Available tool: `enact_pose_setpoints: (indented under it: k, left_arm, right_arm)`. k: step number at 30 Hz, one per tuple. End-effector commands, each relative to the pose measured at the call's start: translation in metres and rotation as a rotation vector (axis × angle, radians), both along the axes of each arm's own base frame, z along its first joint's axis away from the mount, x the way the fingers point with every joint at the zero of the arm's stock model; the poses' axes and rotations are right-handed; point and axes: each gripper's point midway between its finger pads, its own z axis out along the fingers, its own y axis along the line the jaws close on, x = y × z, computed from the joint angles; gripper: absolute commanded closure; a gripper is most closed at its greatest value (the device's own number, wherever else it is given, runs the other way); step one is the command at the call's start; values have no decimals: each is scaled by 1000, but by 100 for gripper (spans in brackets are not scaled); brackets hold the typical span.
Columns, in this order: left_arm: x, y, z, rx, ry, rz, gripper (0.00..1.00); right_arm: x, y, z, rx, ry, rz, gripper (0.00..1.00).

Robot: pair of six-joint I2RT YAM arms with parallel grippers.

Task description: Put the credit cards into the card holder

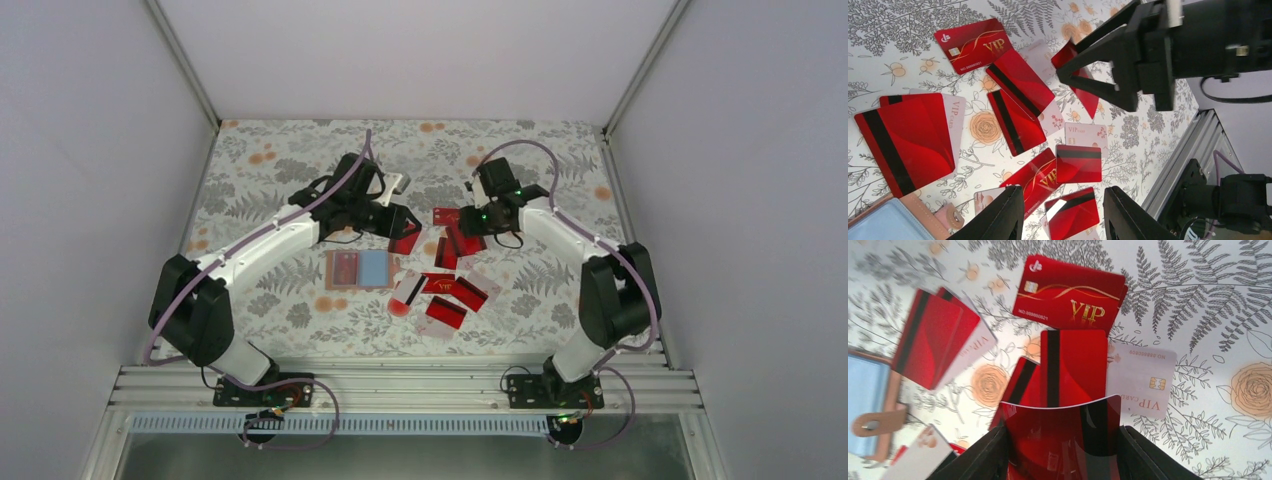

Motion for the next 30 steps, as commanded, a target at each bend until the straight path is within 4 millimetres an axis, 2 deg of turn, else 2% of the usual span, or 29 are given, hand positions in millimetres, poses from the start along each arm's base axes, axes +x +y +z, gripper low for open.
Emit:
enact_pose_setpoints:
  k: [1, 5, 8, 11, 16, 23, 30]
  left_arm:
    - [2, -7, 2, -50, 8, 35, 58]
    - [4, -15, -7, -69, 27, 44, 57]
    - [5, -20, -11, -97, 33, 52, 52]
    - [7, -27, -9, -133, 21, 51, 39]
    - [7, -41, -12, -154, 24, 35, 27]
    - [3, -65, -20, -176, 44, -12, 26]
    - [6, -81, -23, -191, 59, -28, 33]
  right_arm:
    - [-2, 8, 24, 108, -33, -97, 58]
    - [-5, 9, 30, 160, -36, -149, 59]
    - [-7, 10, 34, 193, -31, -184, 59]
    - [-8, 12, 41, 228, -27, -210, 60]
    - [-8, 17, 51, 286, -17, -239, 60]
    - [-5, 25, 66, 337, -13, -246, 61]
    - [-2, 30, 80, 381, -14, -259, 61]
